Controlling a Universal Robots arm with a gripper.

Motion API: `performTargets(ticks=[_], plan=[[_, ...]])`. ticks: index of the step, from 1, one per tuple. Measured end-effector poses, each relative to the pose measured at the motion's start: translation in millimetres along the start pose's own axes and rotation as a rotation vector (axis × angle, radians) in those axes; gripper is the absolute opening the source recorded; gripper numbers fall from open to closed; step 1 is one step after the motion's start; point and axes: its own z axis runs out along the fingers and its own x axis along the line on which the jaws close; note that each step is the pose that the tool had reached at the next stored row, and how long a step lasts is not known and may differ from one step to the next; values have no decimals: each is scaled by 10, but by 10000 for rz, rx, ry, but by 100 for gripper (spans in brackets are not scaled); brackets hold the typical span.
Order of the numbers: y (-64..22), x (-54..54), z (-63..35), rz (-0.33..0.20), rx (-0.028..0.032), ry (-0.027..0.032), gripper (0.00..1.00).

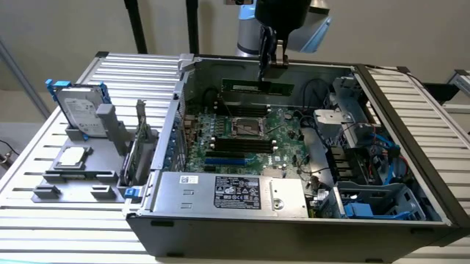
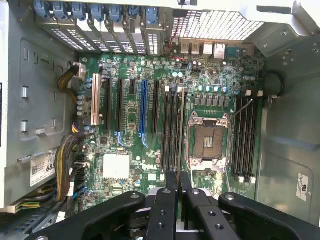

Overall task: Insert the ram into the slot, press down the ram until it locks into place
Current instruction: 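Insert the ram into the slot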

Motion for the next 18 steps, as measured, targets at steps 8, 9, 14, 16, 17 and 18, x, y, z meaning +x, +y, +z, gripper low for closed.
performTargets(ticks=[8, 9, 14, 16, 17, 18], plan=[[34, 0, 31, -2, 102, 5, 13], [63, -1, 49, -3, 137, 5, 13], [141, -1, 144, -3, 161, 4, 13], [154, -1, 180, -3, 161, 5, 13], [161, 0, 200, -3, 160, 5, 13], [168, 0, 218, -3, 161, 5, 13]])
